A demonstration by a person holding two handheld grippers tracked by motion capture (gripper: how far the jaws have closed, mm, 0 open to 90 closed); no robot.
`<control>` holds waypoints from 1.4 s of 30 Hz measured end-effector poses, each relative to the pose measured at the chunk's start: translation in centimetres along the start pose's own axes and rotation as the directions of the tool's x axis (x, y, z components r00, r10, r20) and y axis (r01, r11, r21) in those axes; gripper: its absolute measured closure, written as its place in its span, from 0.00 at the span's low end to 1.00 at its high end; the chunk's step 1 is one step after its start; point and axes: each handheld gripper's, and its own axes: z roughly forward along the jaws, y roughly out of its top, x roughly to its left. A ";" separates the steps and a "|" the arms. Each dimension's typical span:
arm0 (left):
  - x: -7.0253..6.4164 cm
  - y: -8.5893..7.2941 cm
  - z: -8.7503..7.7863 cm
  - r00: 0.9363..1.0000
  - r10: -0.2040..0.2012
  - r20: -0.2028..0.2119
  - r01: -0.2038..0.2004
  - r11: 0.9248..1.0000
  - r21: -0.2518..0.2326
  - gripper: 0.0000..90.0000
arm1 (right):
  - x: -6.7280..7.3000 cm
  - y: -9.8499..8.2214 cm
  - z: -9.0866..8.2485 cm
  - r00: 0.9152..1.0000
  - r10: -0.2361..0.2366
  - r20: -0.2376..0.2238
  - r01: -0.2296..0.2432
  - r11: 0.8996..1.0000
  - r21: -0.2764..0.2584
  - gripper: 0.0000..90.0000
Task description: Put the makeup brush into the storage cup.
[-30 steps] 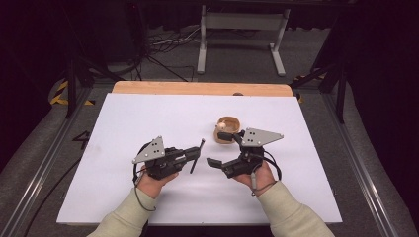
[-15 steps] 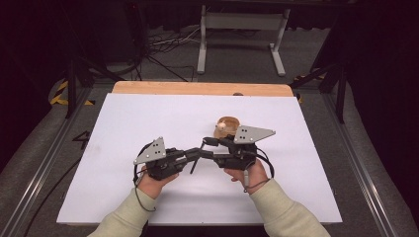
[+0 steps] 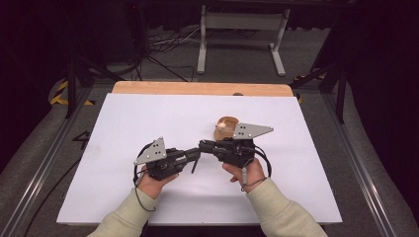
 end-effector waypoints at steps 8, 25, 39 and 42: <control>0.0 0.0 0.0 1.000 0.001 0.002 -0.001 1.000 0.004 0.92 | 0.0 0.1 0.1 1.000 0.002 -0.002 -0.002 1.000 0.015 0.94; 1.6 0.2 -1.3 0.999 -0.037 -0.026 0.037 0.999 -0.025 0.19 | -0.3 1.5 -1.2 0.999 -0.019 0.034 0.019 1.000 -0.013 0.94; 1.9 -0.1 -2.1 0.997 0.000 -0.077 0.005 0.998 0.063 0.04 | -1.3 4.4 -2.5 0.993 -0.056 0.105 0.059 0.998 -0.030 0.94; 1.9 -0.1 -2.3 0.997 0.005 -0.082 0.001 0.998 0.070 0.03 | -1.8 4.9 -2.7 0.991 -0.058 0.124 0.062 0.998 -0.033 0.94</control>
